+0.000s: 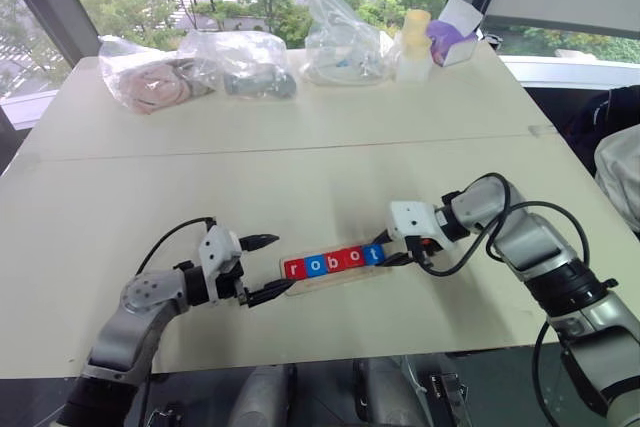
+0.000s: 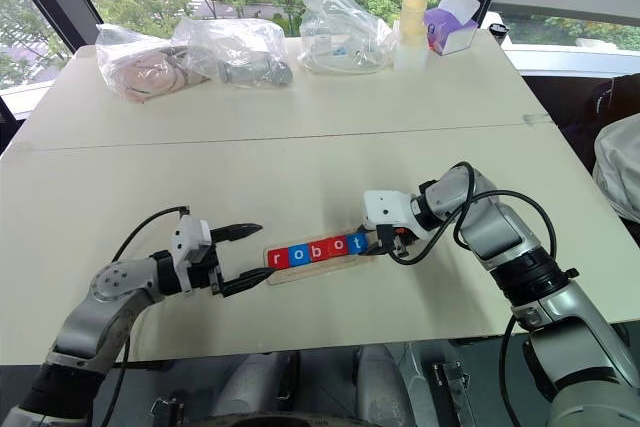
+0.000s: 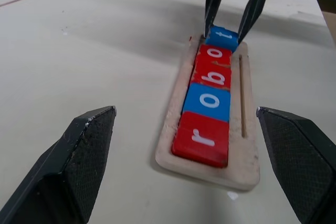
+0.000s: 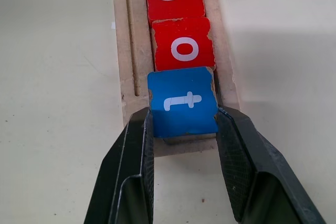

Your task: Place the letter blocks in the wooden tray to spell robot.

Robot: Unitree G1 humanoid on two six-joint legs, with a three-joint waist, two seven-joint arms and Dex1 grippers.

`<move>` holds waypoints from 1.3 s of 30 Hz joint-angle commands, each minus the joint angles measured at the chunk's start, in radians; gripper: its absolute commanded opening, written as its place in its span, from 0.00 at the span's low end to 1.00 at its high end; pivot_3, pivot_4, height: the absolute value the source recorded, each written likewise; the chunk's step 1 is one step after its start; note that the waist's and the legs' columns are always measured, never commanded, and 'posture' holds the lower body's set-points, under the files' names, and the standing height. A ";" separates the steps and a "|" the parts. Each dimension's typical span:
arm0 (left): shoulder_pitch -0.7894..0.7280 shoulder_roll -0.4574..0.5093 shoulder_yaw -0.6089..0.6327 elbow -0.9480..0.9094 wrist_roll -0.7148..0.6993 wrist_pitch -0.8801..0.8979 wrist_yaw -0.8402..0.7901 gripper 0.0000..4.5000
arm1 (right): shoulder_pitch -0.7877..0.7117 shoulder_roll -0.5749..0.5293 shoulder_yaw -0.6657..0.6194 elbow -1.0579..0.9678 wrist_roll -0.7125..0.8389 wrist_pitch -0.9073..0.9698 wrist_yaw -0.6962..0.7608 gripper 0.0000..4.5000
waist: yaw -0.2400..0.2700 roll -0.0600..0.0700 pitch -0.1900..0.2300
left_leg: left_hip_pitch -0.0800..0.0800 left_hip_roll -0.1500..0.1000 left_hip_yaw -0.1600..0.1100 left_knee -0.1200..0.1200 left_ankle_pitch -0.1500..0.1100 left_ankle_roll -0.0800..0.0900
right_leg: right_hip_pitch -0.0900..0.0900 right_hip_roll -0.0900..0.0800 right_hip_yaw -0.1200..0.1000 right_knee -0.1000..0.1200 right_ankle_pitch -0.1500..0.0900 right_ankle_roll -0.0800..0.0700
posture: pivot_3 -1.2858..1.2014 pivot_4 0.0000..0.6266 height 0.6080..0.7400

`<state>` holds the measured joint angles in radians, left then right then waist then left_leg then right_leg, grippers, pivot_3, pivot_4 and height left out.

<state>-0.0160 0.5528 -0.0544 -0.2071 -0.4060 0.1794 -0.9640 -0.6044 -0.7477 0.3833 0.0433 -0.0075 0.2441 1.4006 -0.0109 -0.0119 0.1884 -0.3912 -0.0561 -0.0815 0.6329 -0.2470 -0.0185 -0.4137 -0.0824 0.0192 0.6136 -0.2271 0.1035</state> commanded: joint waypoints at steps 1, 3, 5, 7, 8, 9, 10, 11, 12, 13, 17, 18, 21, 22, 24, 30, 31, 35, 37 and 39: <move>-0.024 0.006 0.014 -0.077 -0.026 0.053 0.028 1.00 | -0.030 0.011 -0.004 -0.010 0.002 -0.010 -0.004 0.36 | 0.000 0.000 0.000 | 0.000 0.000 0.000 0.000 0.000 0.000 | 0.000 0.000 0.000 0.000 0.000 0.000 | 0.52 0.24 1.00; -0.040 0.006 0.013 -0.111 -0.034 0.093 0.047 1.00 | -0.035 0.017 -0.007 -0.011 0.002 -0.007 -0.009 0.57 | 0.000 0.000 0.000 | 0.000 0.000 0.000 0.000 0.000 0.000 | 0.000 0.000 0.000 0.000 0.000 0.000 | 0.52 0.24 1.00; -0.049 0.008 0.014 -0.130 -0.041 0.121 0.057 1.00 | -0.038 0.021 -0.011 -0.013 0.000 -0.005 -0.013 0.80 | -0.001 0.000 0.000 | 0.000 0.000 0.000 0.000 0.000 0.000 | 0.000 0.000 0.000 0.000 0.001 0.001 | 0.52 0.24 1.00; -0.055 0.010 0.015 -0.145 -0.046 0.142 0.065 1.00 | -0.042 0.022 -0.018 -0.018 0.005 0.007 -0.012 0.98 | -0.001 0.000 0.000 | 0.000 0.000 0.000 0.000 0.000 0.000 | 0.000 0.000 0.000 0.000 0.001 0.001 | 0.52 0.24 1.00; -0.058 0.010 0.016 -0.152 -0.048 0.152 0.069 1.00 | -0.044 0.022 -0.022 -0.021 0.008 0.012 -0.013 0.98 | -0.001 0.000 0.000 | 0.000 0.000 0.000 0.000 0.000 0.000 | 0.000 0.000 0.000 0.000 0.001 0.001 | 0.52 0.24 1.00; -0.062 0.009 0.016 -0.157 -0.050 0.161 0.071 1.00 | -0.047 0.019 -0.026 -0.023 0.011 0.018 -0.011 0.98 | -0.001 0.000 0.000 | 0.000 0.000 0.000 0.000 0.000 0.000 | 0.000 0.000 0.000 0.000 0.001 0.001 | 0.52 0.24 1.00; -0.065 0.009 0.016 -0.161 -0.051 0.169 0.073 1.00 | -0.049 0.016 -0.031 -0.025 0.015 0.020 -0.011 0.98 | -0.001 0.000 0.000 | 0.000 0.000 0.000 0.000 0.000 0.000 | 0.000 0.000 0.000 0.000 0.001 0.001 | 0.52 0.24 1.00; -0.067 0.010 0.016 -0.163 -0.053 0.175 0.074 1.00 | -0.049 0.014 -0.039 -0.025 0.017 0.020 -0.016 0.98 | -0.001 0.000 0.000 | 0.000 0.000 0.000 0.000 0.000 0.000 | 0.000 0.000 0.000 0.000 0.001 0.001 | 0.52 0.24 1.00; -0.068 0.011 0.016 -0.164 -0.054 0.178 0.074 1.00 | -0.049 0.011 -0.047 -0.022 0.018 0.021 -0.023 0.98 | -0.001 0.000 0.000 | 0.000 0.000 0.000 0.000 0.000 0.000 | 0.000 0.000 0.000 0.000 0.001 0.001 | 0.52 0.24 1.00; -0.069 0.012 0.016 -0.164 -0.055 0.179 0.075 1.00 | -0.049 0.008 -0.054 -0.018 0.019 0.021 -0.028 0.98 | -0.001 0.000 0.000 | 0.000 0.000 0.000 0.000 0.000 0.000 | 0.000 0.000 0.000 0.000 0.001 0.001 | 0.52 0.24 1.00; -0.074 0.012 0.017 -0.161 -0.057 0.183 0.075 1.00 | -0.047 0.006 -0.068 0.001 0.021 0.028 -0.042 0.98 | 0.000 0.000 0.000 | 0.000 0.000 0.000 0.000 0.000 0.000 | 0.000 0.000 0.000 0.000 0.000 0.001 | 0.52 0.24 1.00; -0.075 0.012 0.017 -0.161 -0.057 0.184 0.075 1.00 | -0.045 0.006 -0.069 0.002 0.022 0.029 -0.042 0.98 | 0.000 0.000 0.000 | 0.000 0.000 0.000 0.000 0.000 0.000 | 0.000 0.000 0.000 0.000 0.000 0.001 | 0.52 0.24 1.00; -0.079 0.012 0.017 -0.160 -0.057 0.185 0.074 1.00 | -0.043 0.018 -0.069 0.010 0.021 0.026 -0.055 0.98 | 0.000 0.000 0.000 | 0.000 0.000 0.000 0.000 0.000 0.000 | 0.000 0.000 0.000 0.000 0.000 0.001 | 0.52 0.24 1.00; -0.080 0.013 0.017 -0.161 -0.057 0.186 0.075 1.00 | -0.044 0.023 -0.068 0.016 0.018 0.024 -0.060 0.98 | -0.001 0.000 0.000 | 0.000 0.000 0.000 0.000 0.000 0.000 | 0.000 0.000 0.000 0.000 0.000 0.000 | 0.52 0.24 1.00; -0.084 0.013 0.016 -0.161 -0.058 0.188 0.075 1.00 | -0.051 0.033 -0.064 0.027 0.014 0.016 -0.071 0.98 | 0.000 0.000 0.000 | 0.000 0.000 0.000 0.000 0.000 0.000 | 0.000 0.000 0.000 0.000 0.000 0.001 | 0.52 0.24 1.00; -0.089 0.015 0.019 -0.156 -0.059 0.189 0.075 1.00 | -0.057 0.046 -0.062 0.032 0.017 0.016 -0.083 0.98 | -0.001 0.000 0.000 | 0.000 0.000 0.000 0.000 0.000 0.000 | 0.000 0.000 0.000 0.000 0.000 0.001 | 0.52 0.24 1.00; -0.089 0.016 0.020 -0.156 -0.060 0.190 0.074 1.00 | -0.053 0.041 -0.065 0.018 0.026 0.029 -0.075 0.98 | -0.001 0.000 0.000 | 0.000 0.000 0.000 0.000 0.000 0.000 | 0.000 0.000 0.000 0.000 0.000 0.001 | 0.52 0.24 1.00; -0.074 0.030 0.033 -0.155 -0.068 0.192 0.066 1.00 | -0.031 -0.003 -0.112 -0.089 0.100 0.138 -0.038 0.98 | 0.001 0.000 0.000 | 0.000 0.000 0.000 0.000 0.000 0.000 | 0.000 0.000 0.000 0.000 0.000 0.001 | 0.52 0.24 1.00; -0.057 0.044 0.043 -0.160 -0.072 0.196 0.061 1.00 | -0.005 -0.043 -0.145 -0.157 0.144 0.198 -0.026 0.98 | 0.002 0.000 0.000 | 0.000 0.000 0.000 0.000 0.000 0.000 | 0.000 0.000 0.000 0.000 0.000 0.001 | 0.52 0.24 1.00; -0.040 0.059 0.049 -0.166 -0.076 0.197 0.057 1.00 | 0.020 -0.074 -0.169 -0.210 0.176 0.244 -0.025 0.98 | 0.002 0.000 0.000 | 0.000 0.000 0.000 0.000 0.000 0.000 | 0.000 0.000 0.000 0.000 0.000 0.000 | 0.52 0.24 1.00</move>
<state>-0.0645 0.6000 -0.0319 -0.3361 -0.4657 0.3752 -0.8978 -0.5944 -0.8051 0.2544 -0.1088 0.1288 0.4530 1.3697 -0.0088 -0.0120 0.1885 -0.3915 -0.0562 -0.0817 0.6328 -0.2469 -0.0186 -0.4137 -0.0826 0.0191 0.6135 -0.2273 0.1034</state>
